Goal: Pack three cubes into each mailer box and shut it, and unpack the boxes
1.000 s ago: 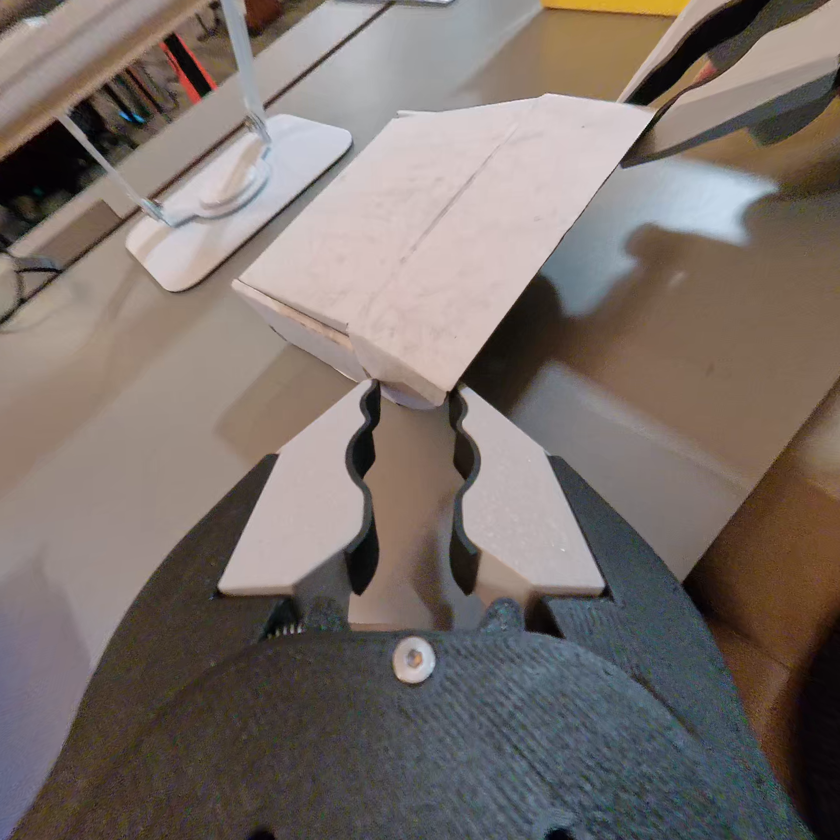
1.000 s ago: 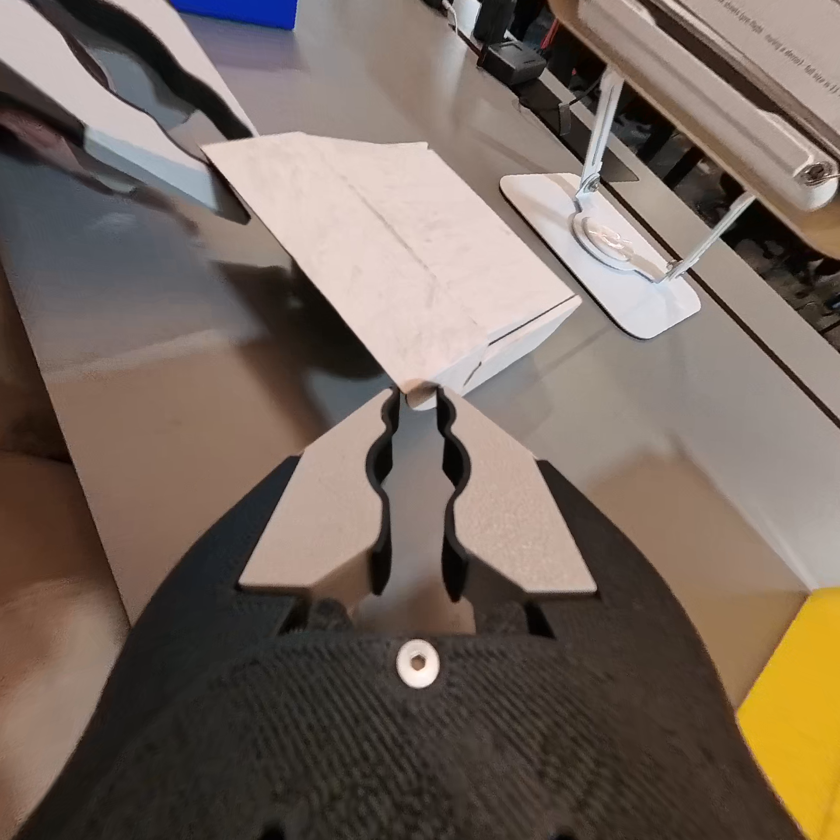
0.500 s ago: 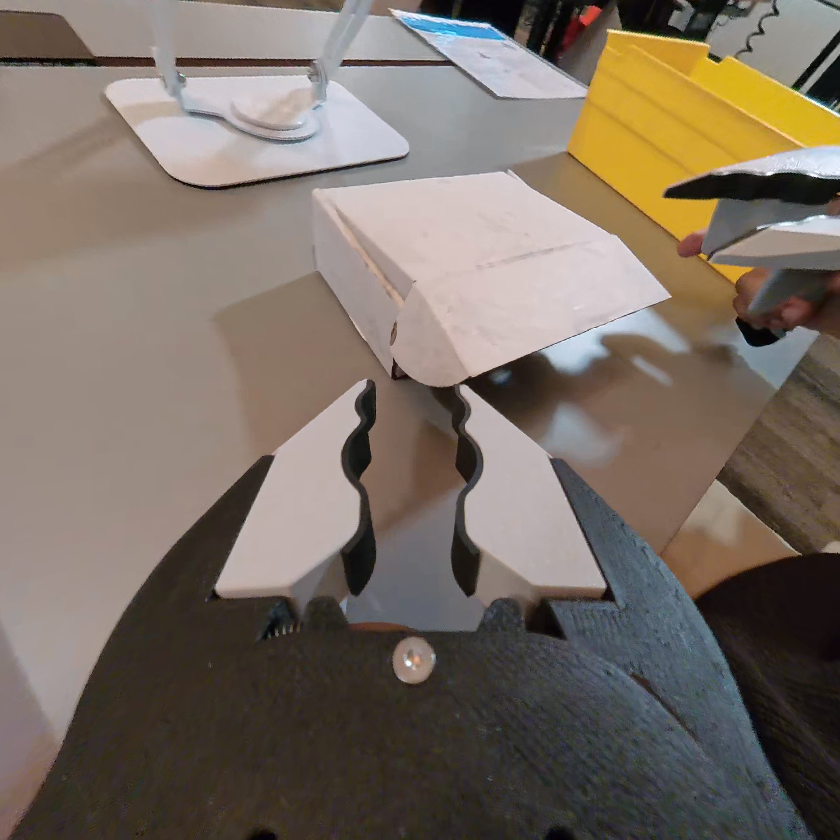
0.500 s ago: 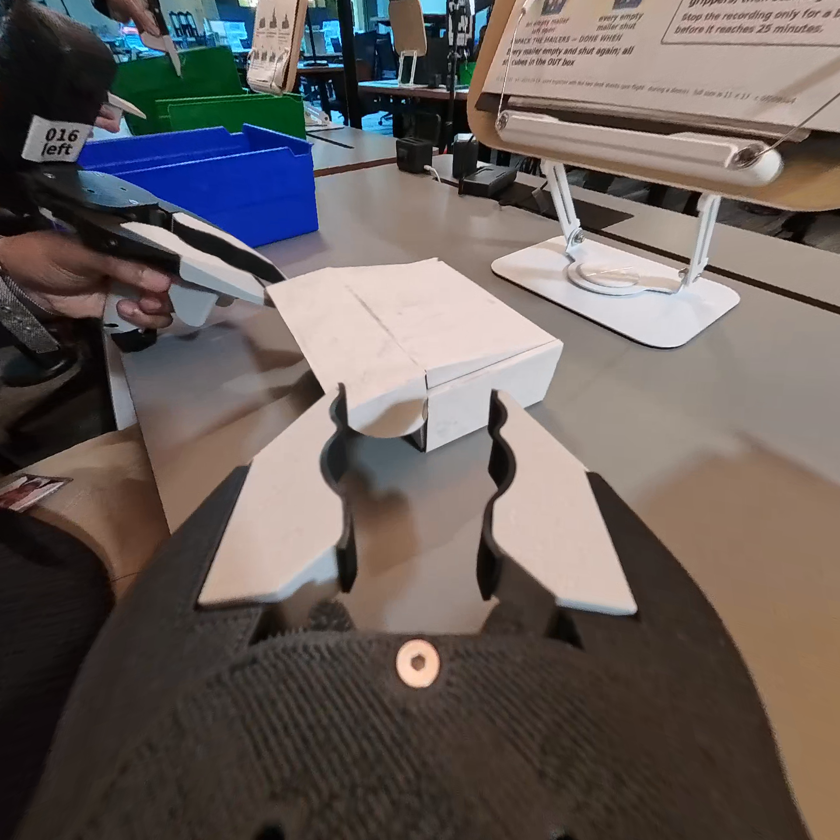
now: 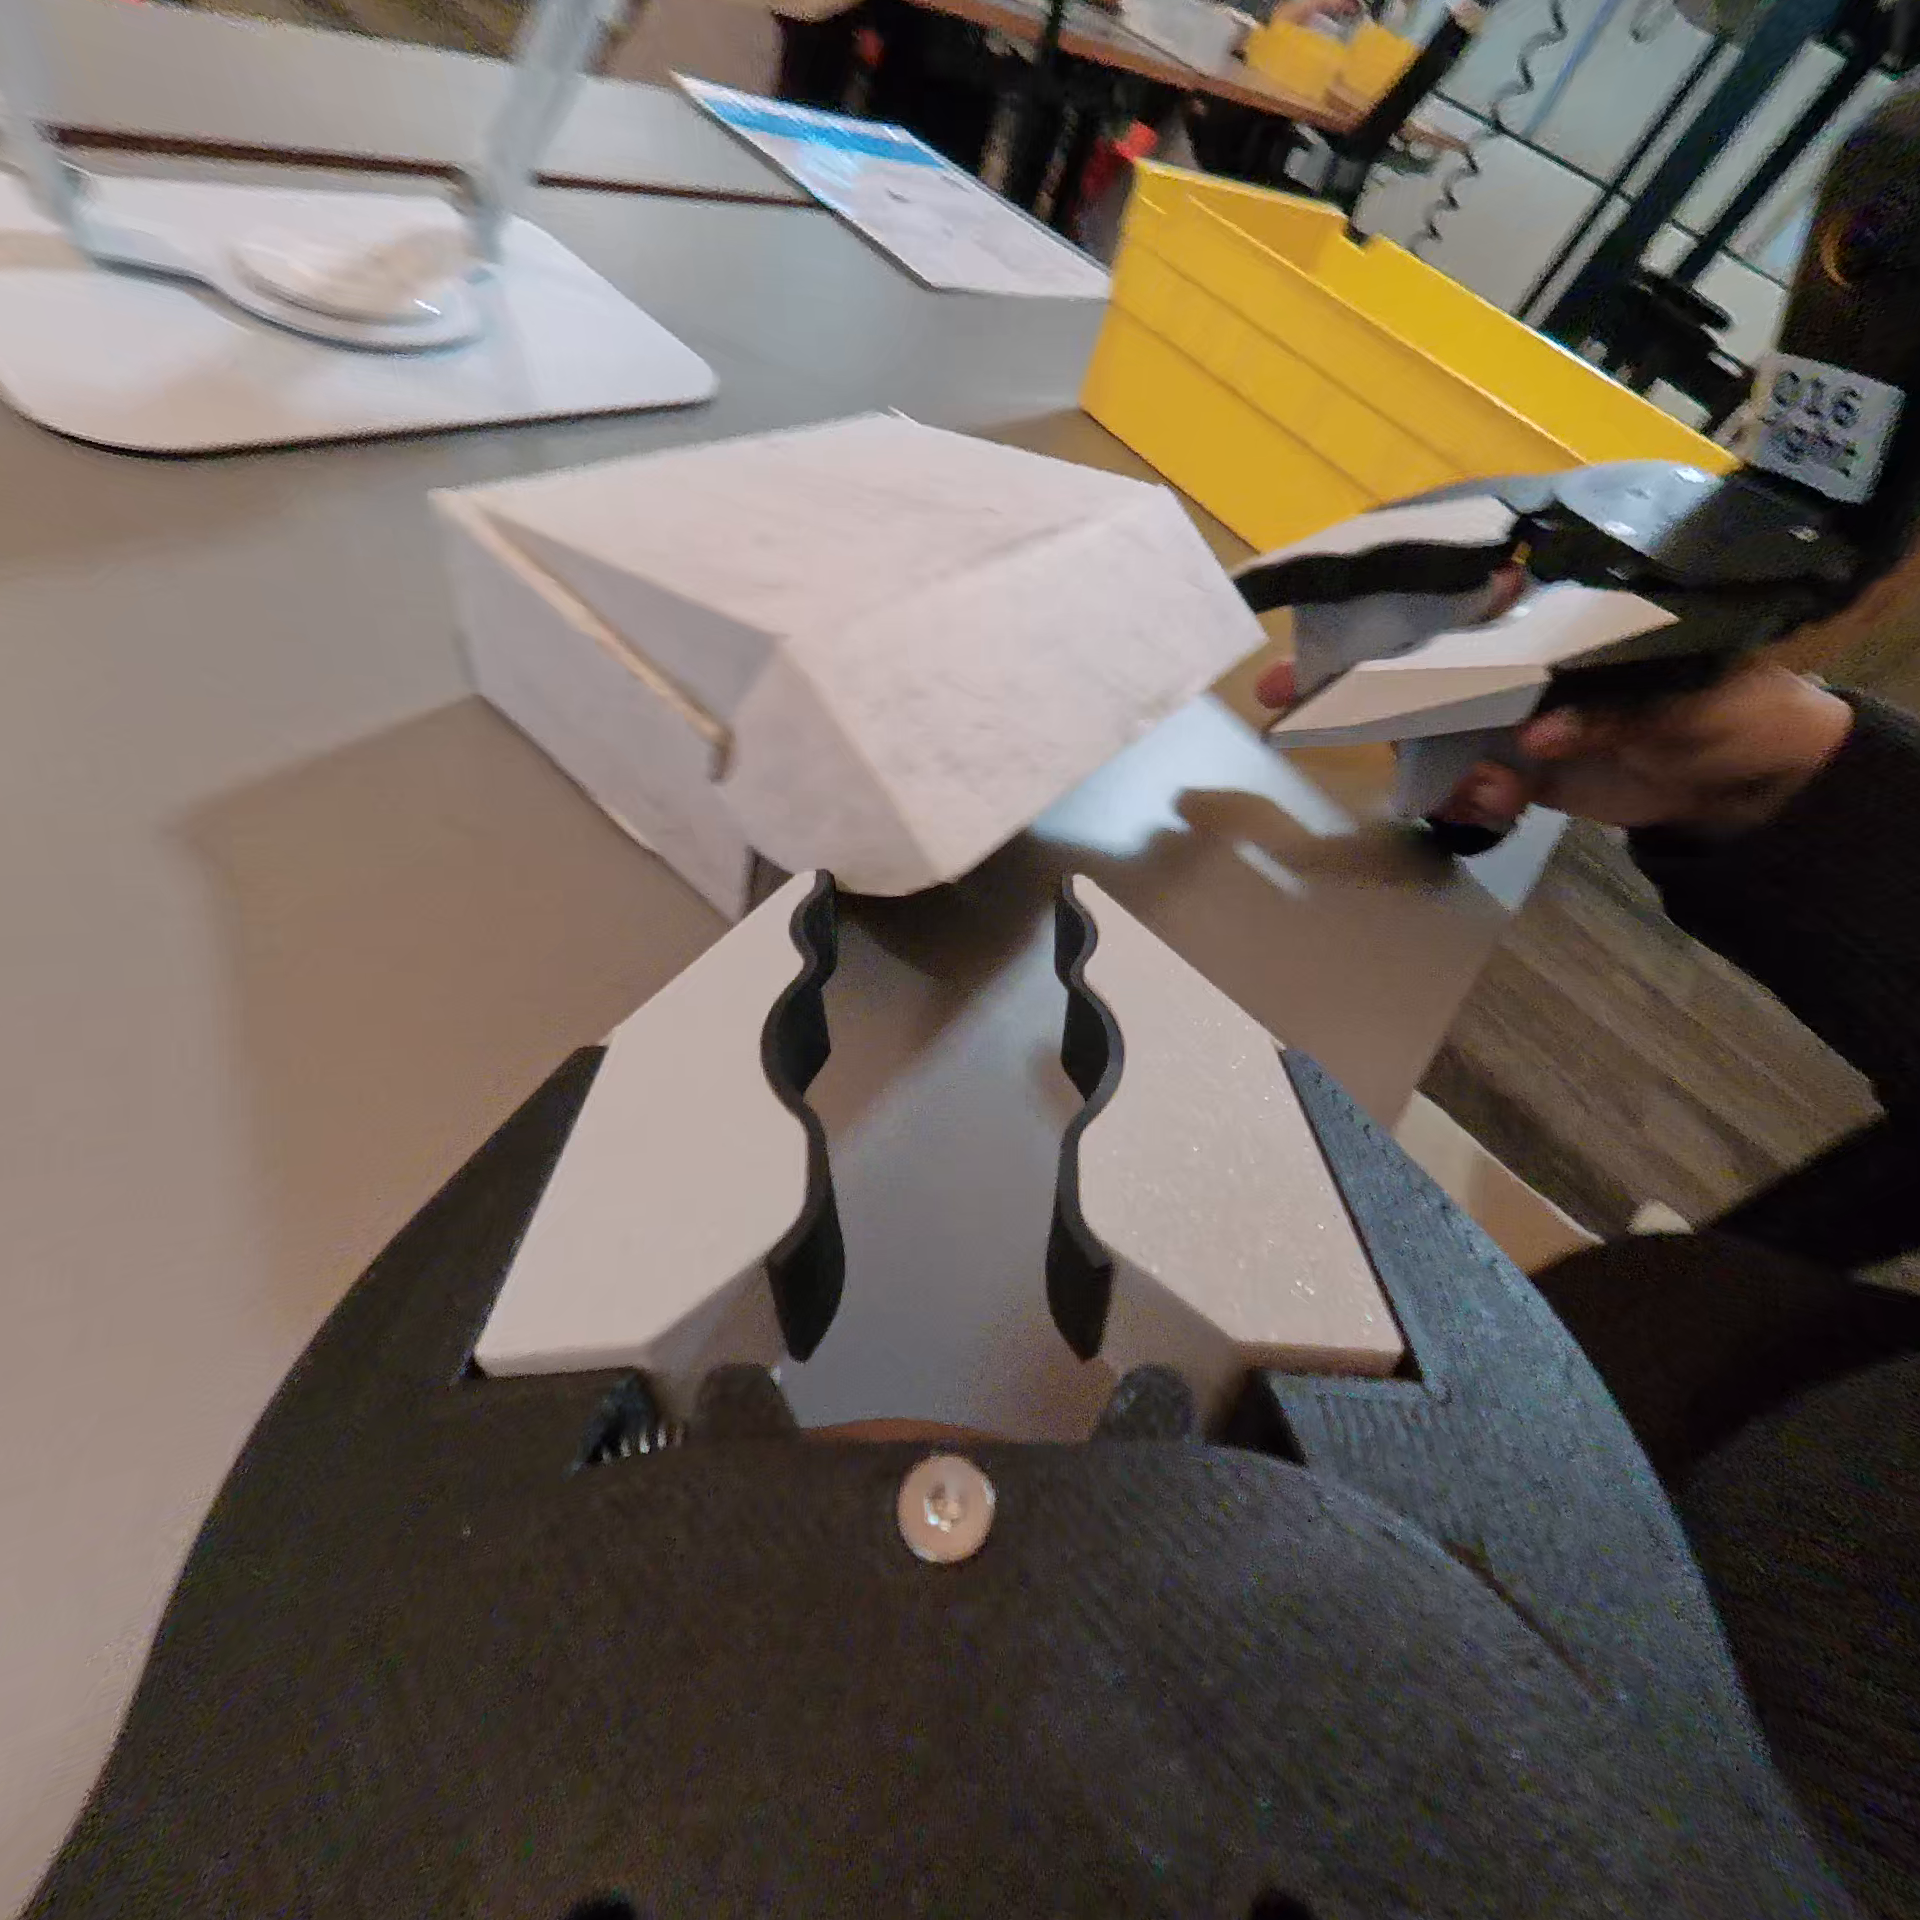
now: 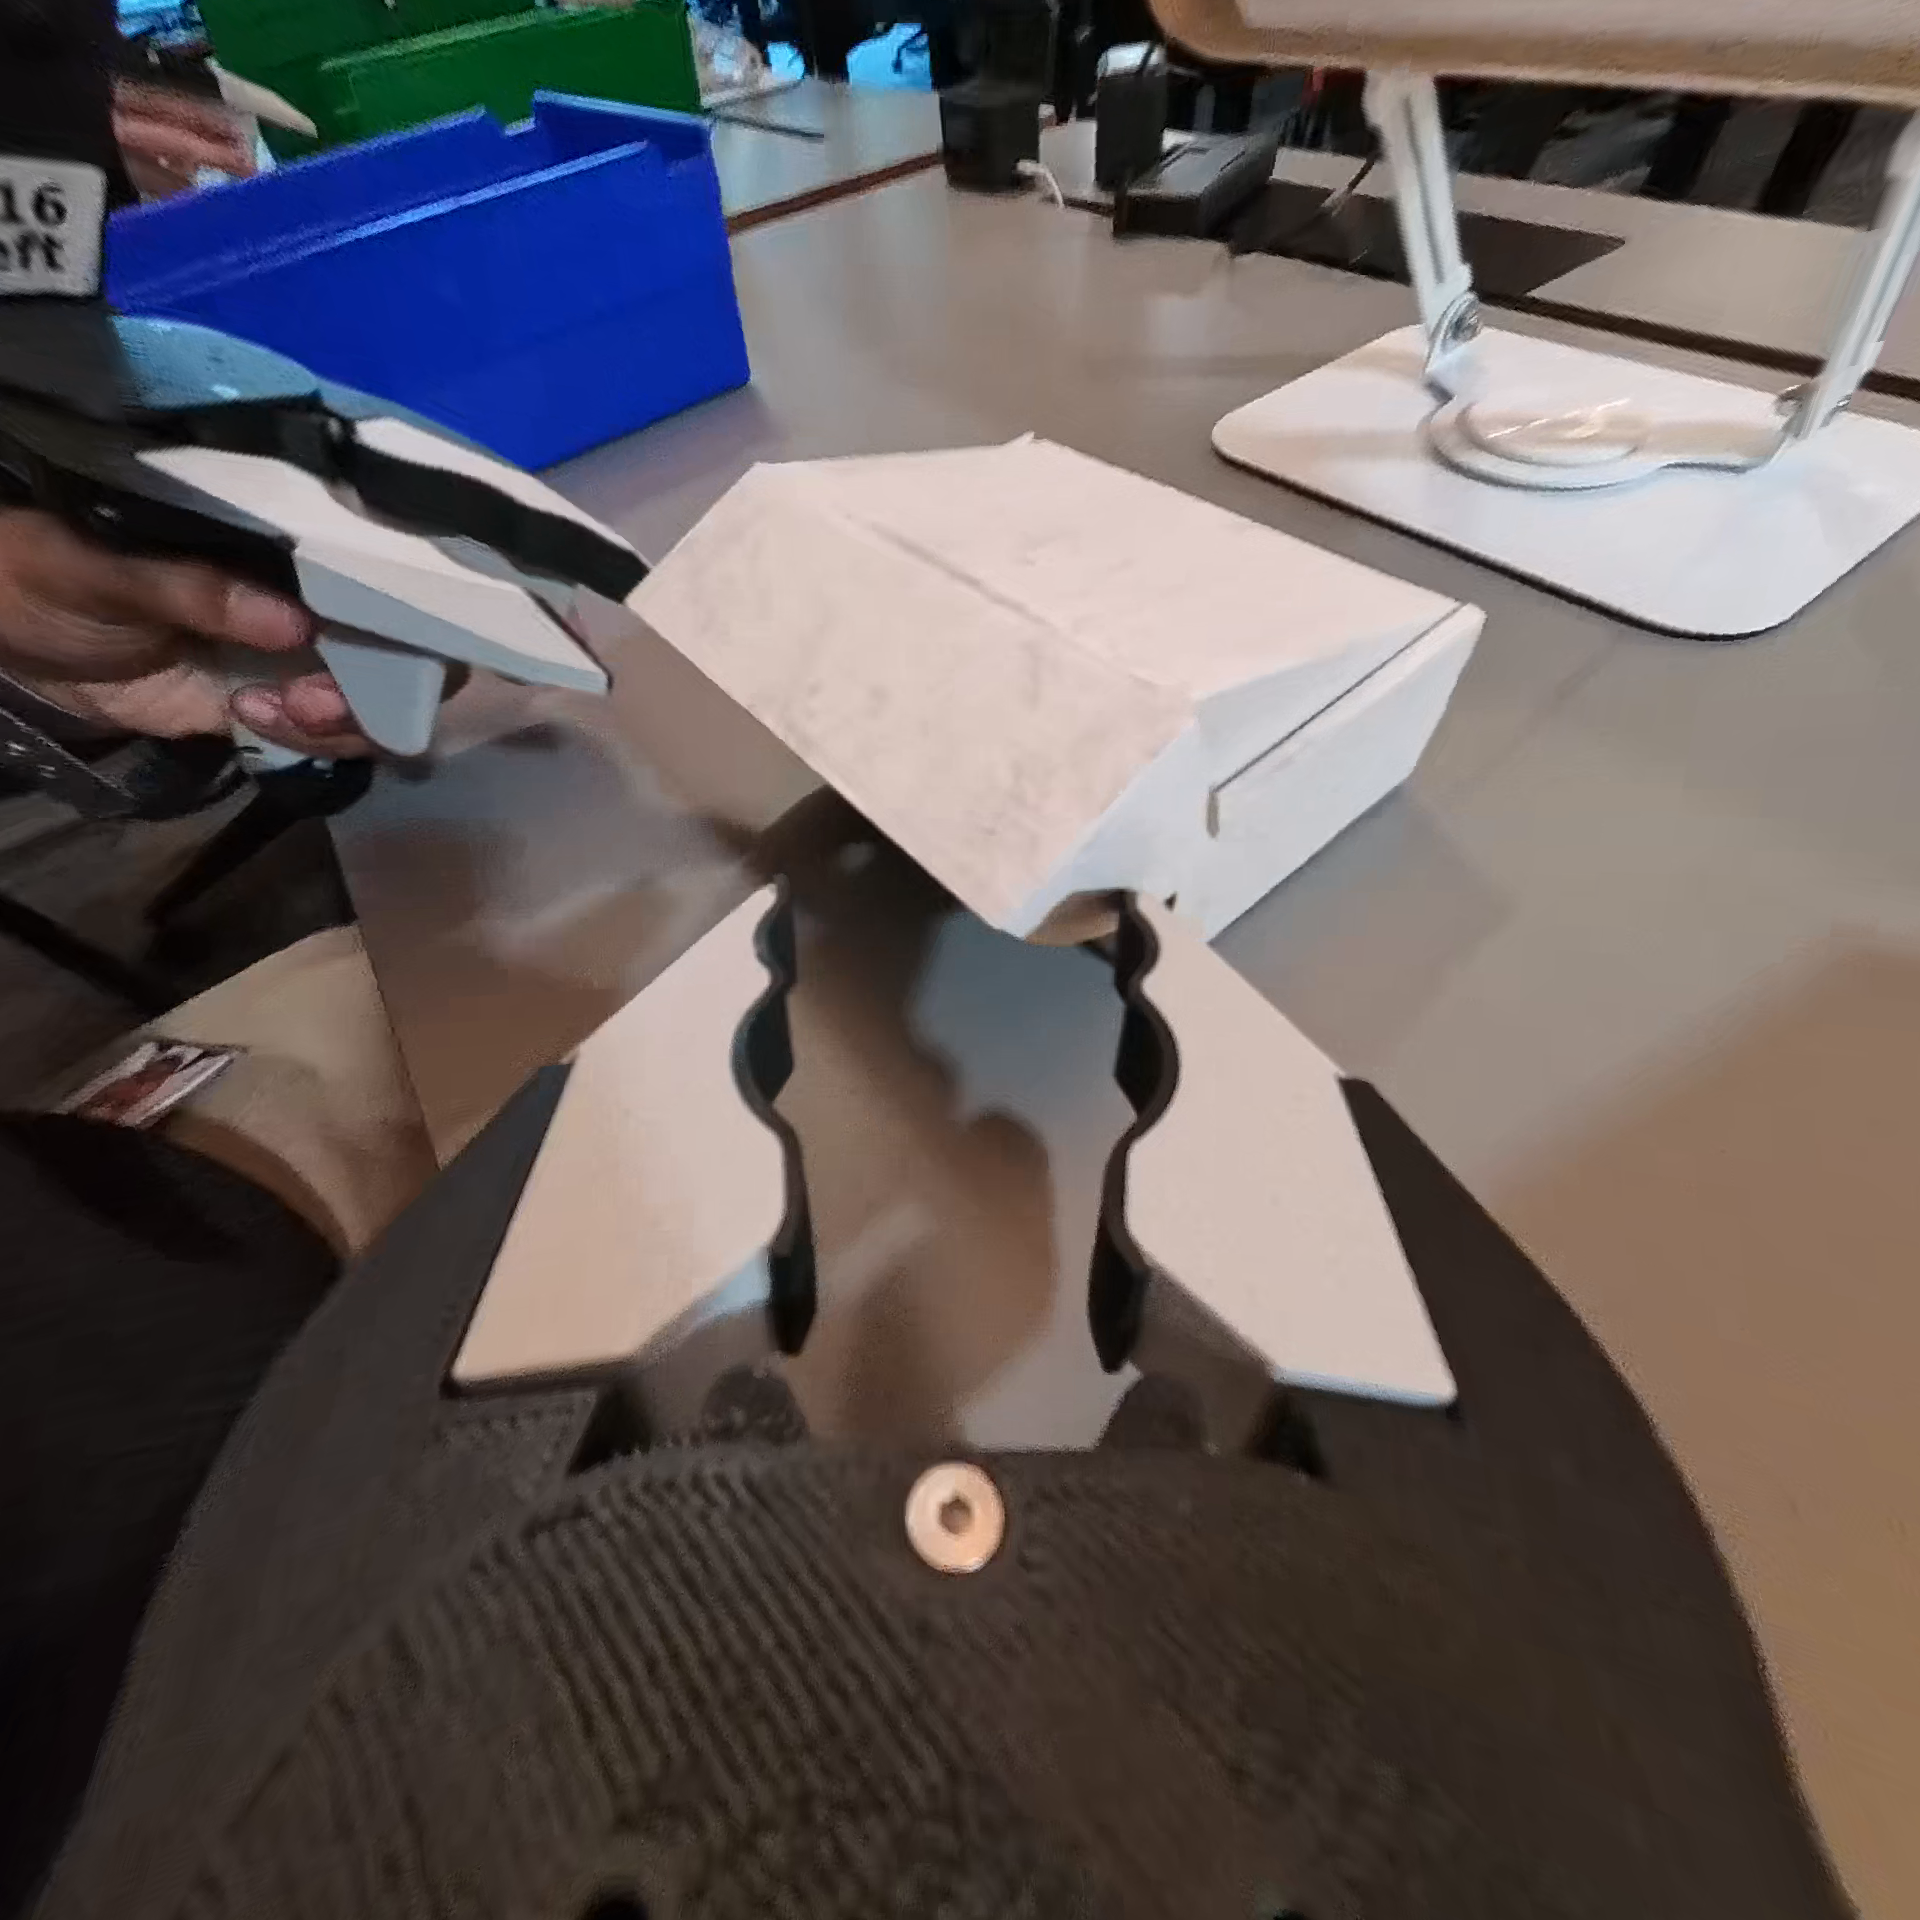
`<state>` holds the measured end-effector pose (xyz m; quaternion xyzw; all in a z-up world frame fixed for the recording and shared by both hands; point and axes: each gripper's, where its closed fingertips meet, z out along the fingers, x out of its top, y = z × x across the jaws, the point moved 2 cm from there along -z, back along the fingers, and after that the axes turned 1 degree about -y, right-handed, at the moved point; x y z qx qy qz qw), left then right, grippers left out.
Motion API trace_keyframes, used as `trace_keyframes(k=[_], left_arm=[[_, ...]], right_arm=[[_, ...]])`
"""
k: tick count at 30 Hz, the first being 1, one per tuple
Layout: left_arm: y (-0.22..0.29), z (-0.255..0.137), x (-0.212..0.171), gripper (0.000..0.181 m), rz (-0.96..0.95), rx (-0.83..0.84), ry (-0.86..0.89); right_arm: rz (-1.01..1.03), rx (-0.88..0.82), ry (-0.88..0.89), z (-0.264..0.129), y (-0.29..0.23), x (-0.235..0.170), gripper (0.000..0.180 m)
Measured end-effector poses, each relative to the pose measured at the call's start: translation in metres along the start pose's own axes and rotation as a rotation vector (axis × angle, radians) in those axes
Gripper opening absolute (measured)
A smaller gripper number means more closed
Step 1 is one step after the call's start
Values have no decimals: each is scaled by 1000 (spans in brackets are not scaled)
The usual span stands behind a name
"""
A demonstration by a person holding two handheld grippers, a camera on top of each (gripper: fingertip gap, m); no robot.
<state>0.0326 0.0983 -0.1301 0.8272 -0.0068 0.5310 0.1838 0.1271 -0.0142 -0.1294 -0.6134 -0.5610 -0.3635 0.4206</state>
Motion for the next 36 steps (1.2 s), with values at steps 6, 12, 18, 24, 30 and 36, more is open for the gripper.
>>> trace_keyframes(k=[6, 12, 18, 24, 30, 36], left_arm=[[8, 6, -6, 48, 43, 35, -40], [6, 4, -1, 44, 3, 18, -2], [-3, 2, 4, 46, 61, 118, 22], [-6, 12, 9, 52, 46, 97, 22], [3, 11, 10, 51, 80, 45, 39], [11, 9, 10, 37, 137, 30, 46]], right_arm=[[-26, -46, -9, -1, 3, -1, 57], [-13, -52, -1, -5, 8, 0, 39], [-47, -118, 29, -9, 14, 4, 44], [-130, -131, 4, -3, 9, 1, 45], [-196, -158, 32, -7, 6, 7, 42], [-212, -197, 108, -18, 11, 19, 28]])
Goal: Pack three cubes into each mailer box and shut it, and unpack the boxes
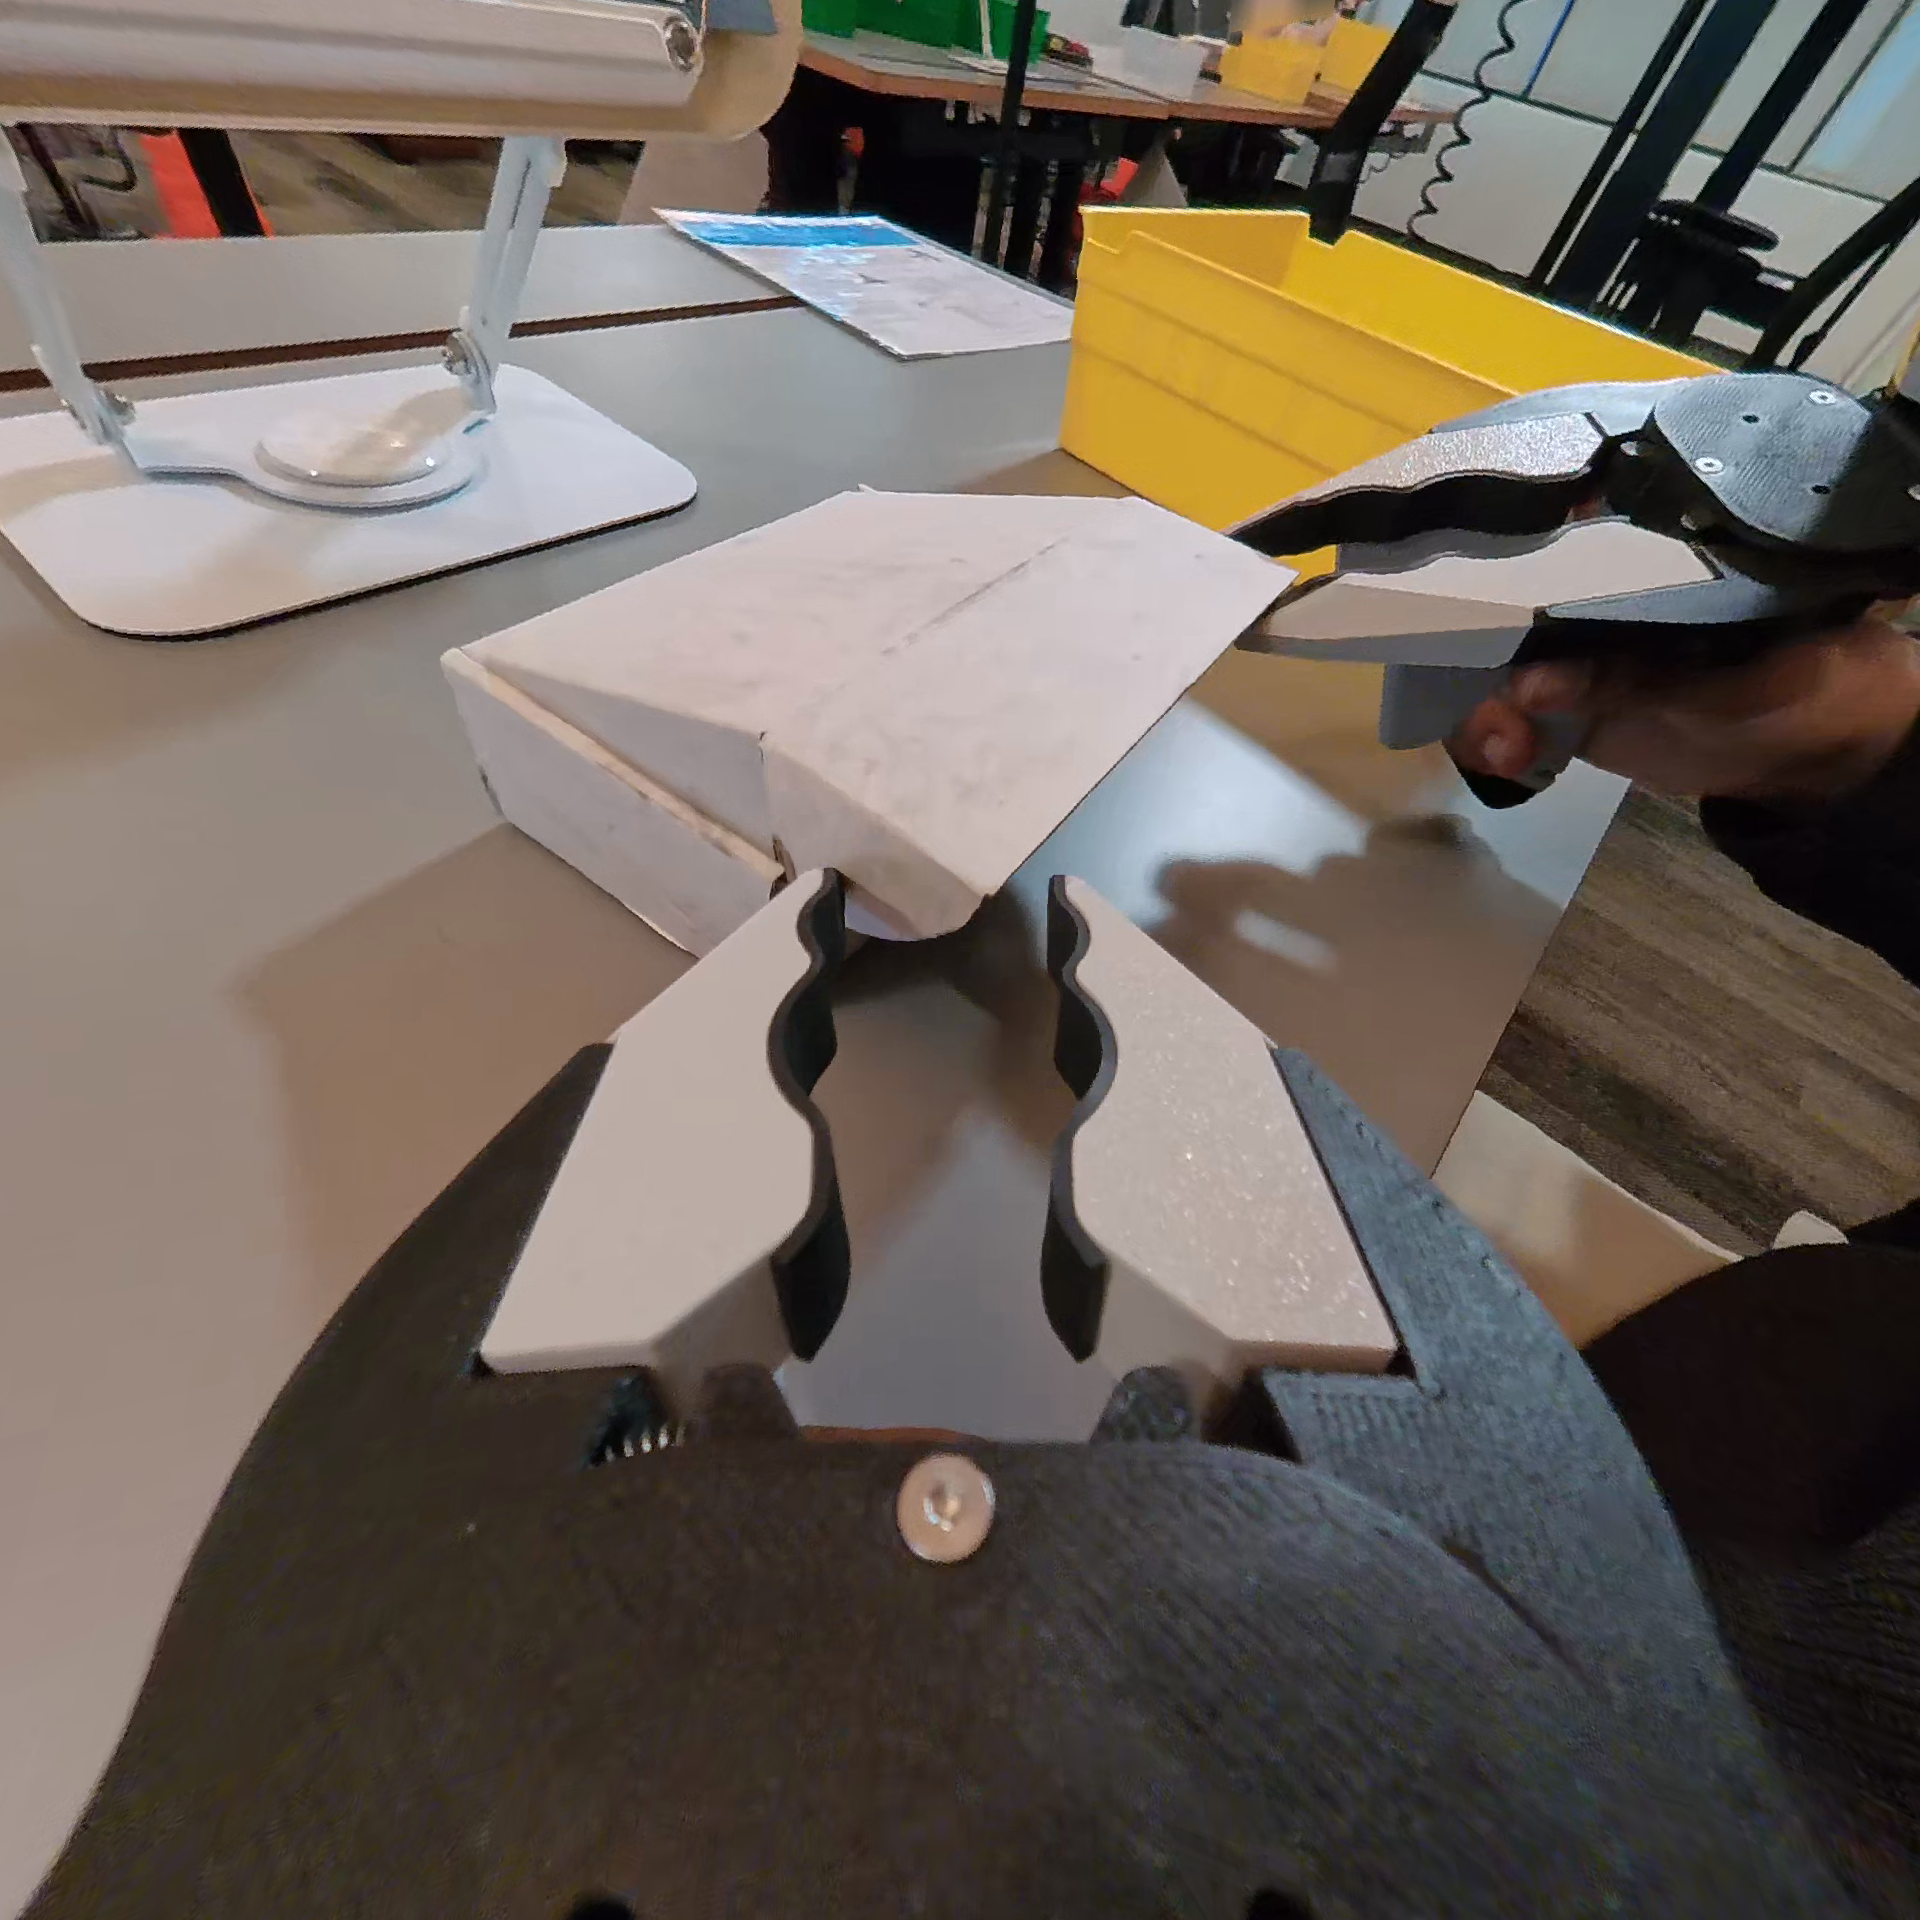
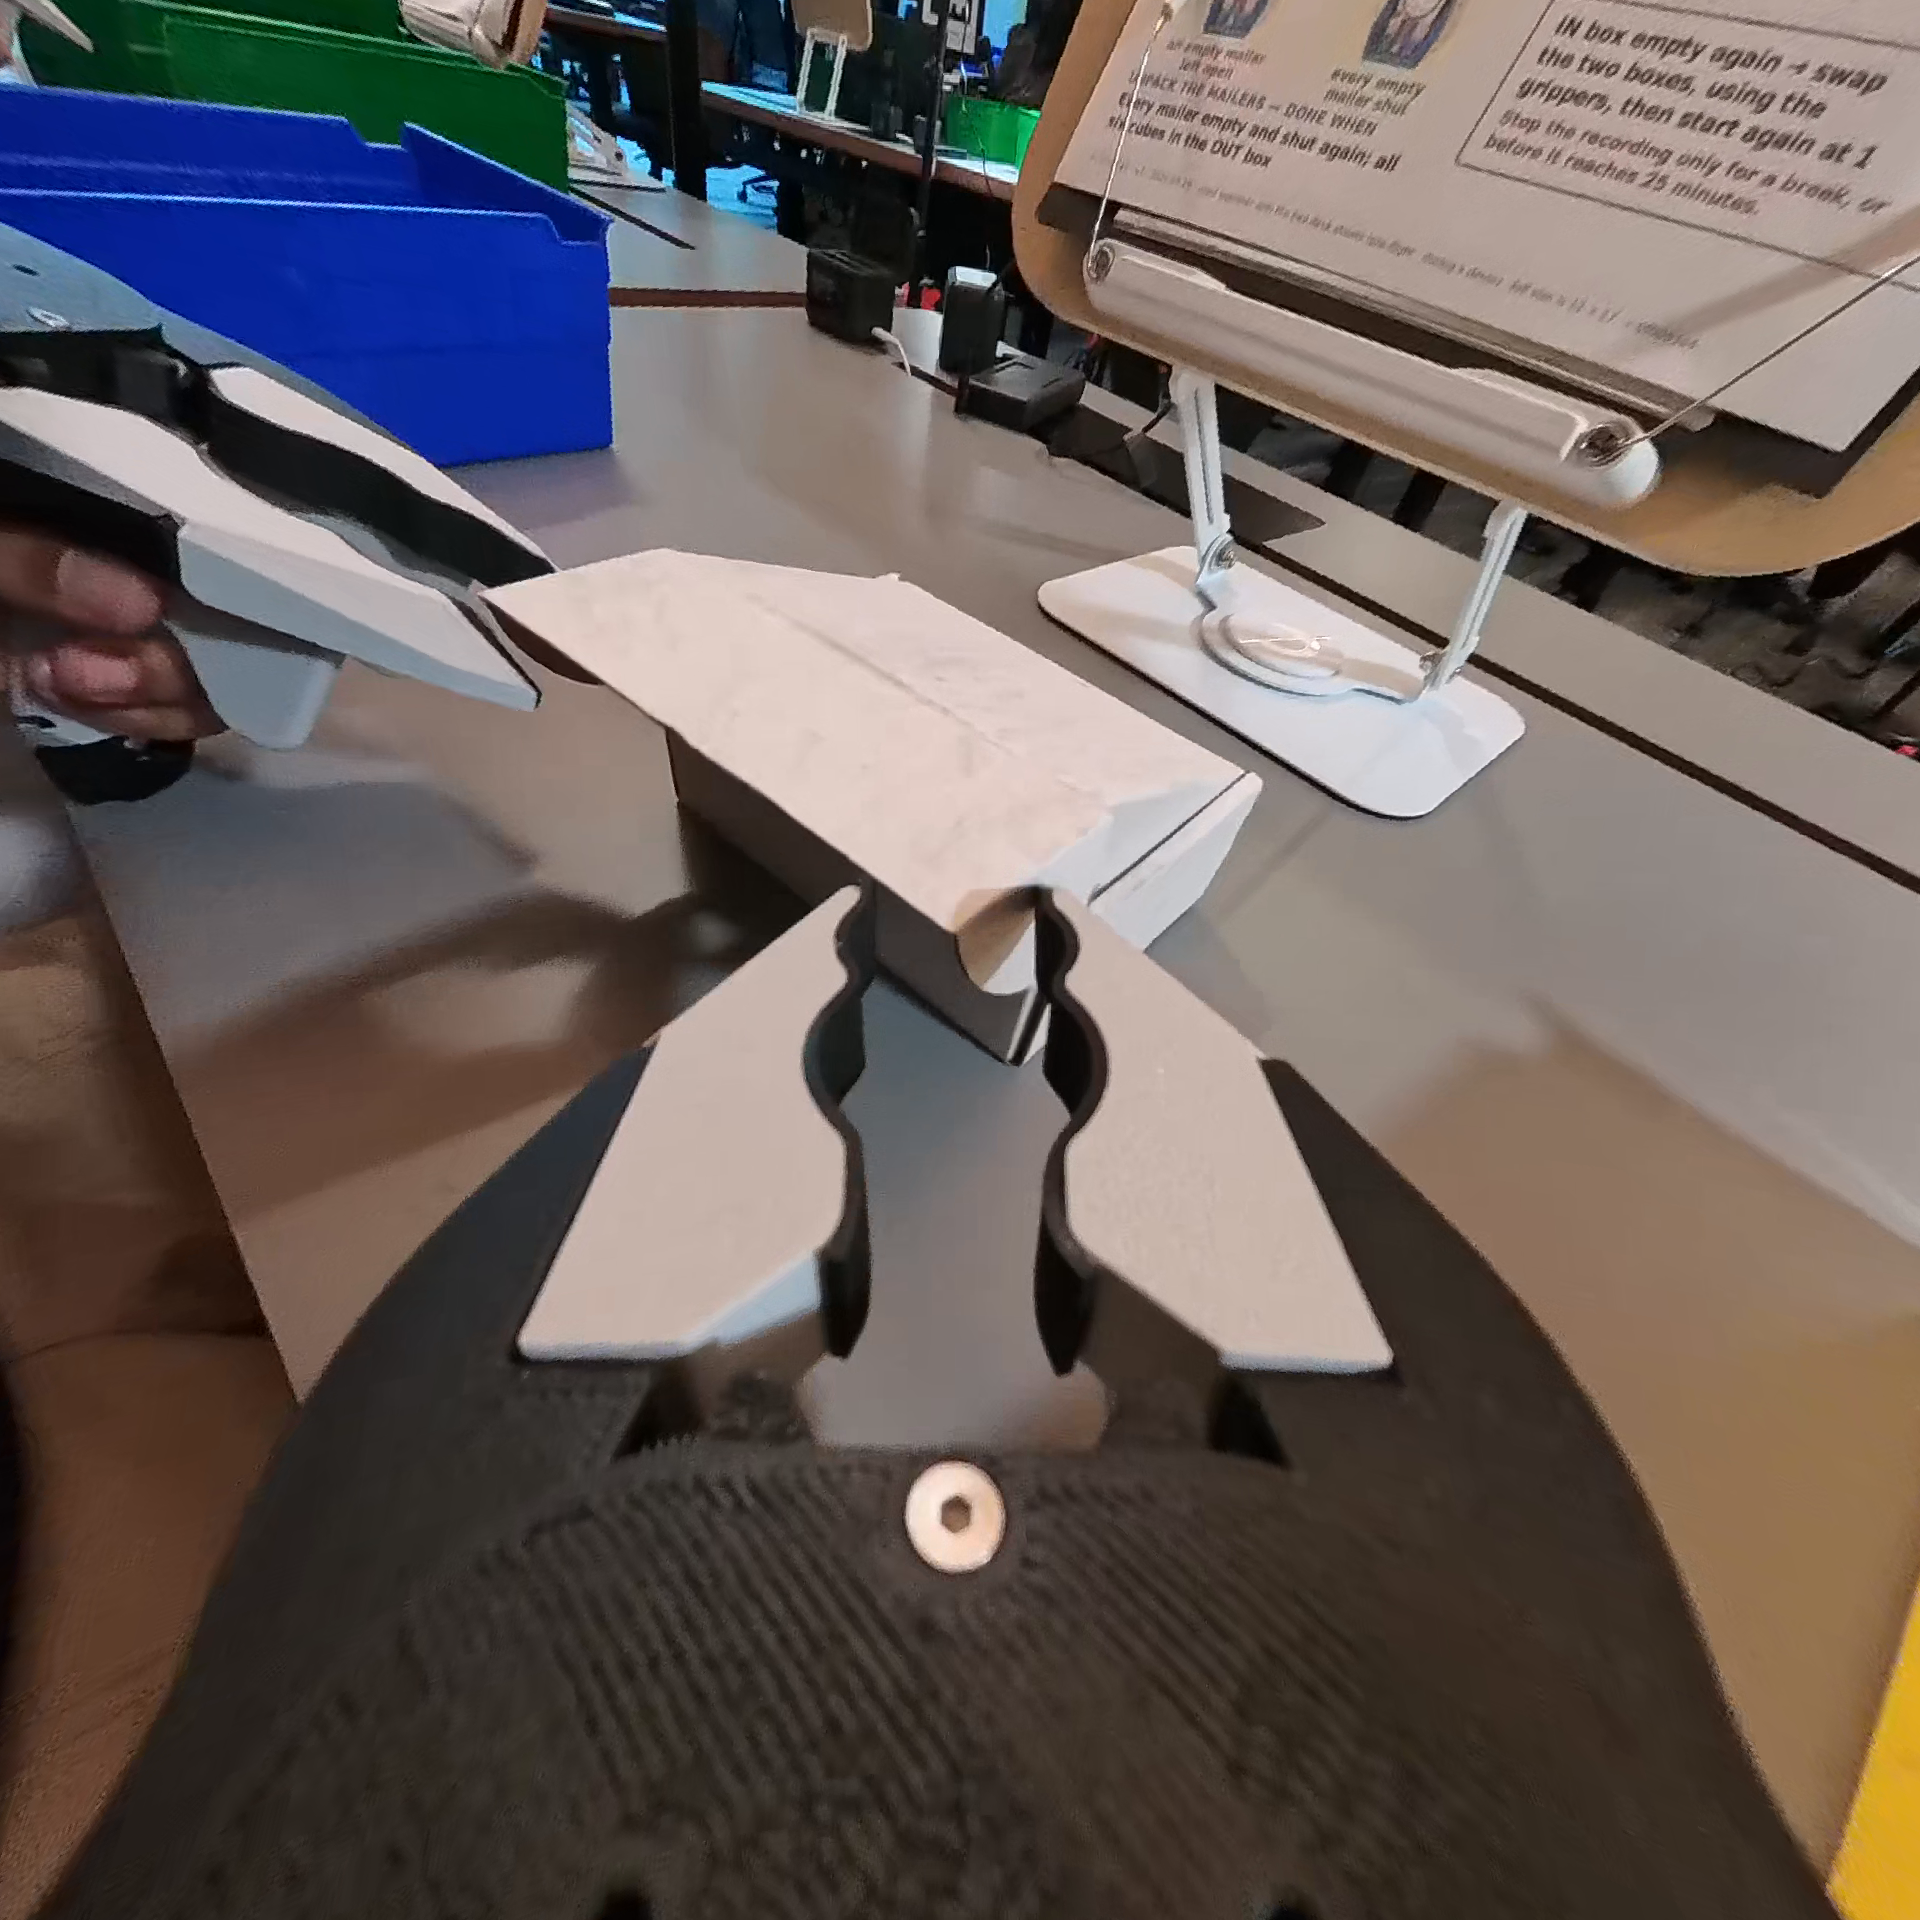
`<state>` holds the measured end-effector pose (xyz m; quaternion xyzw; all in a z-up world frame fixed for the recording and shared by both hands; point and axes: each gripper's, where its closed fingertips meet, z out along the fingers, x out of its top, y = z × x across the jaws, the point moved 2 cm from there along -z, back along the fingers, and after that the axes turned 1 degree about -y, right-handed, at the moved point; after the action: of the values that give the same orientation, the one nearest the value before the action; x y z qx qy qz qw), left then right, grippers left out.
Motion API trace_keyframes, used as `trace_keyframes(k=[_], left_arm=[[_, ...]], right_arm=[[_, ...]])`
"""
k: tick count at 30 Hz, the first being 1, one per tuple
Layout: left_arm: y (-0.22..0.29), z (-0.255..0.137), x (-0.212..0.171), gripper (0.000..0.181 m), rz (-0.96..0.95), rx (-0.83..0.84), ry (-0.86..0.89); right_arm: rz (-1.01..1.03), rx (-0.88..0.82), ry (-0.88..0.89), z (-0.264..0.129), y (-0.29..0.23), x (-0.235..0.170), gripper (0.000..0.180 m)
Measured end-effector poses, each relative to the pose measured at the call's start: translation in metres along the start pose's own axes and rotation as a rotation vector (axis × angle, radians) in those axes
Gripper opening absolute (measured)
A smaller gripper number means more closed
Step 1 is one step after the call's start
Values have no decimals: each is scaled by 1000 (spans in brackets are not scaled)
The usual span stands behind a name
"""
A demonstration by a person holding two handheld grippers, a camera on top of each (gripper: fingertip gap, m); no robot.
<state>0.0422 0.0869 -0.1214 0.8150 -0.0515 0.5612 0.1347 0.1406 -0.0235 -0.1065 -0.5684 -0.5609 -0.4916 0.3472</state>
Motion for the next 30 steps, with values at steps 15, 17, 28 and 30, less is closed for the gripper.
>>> trace_keyframes(k=[15, 17, 28, 30], left_arm=[[-2, 0, -1, 36, -35, -8, -8], [-2, 0, -1, 36, -34, -7, -10], [-1, 2, -1, 39, 30, 48, -17], [-2, 2, -1, 35, 50, 76, -21]], right_arm=[[13, 26, -25, 2, -4, -6, 29], [16, 28, -24, 2, -4, -7, 29], [-54, -19, -36, 2, -3, -7, 28], [-84, -34, -41, 3, -3, -7, 26]])
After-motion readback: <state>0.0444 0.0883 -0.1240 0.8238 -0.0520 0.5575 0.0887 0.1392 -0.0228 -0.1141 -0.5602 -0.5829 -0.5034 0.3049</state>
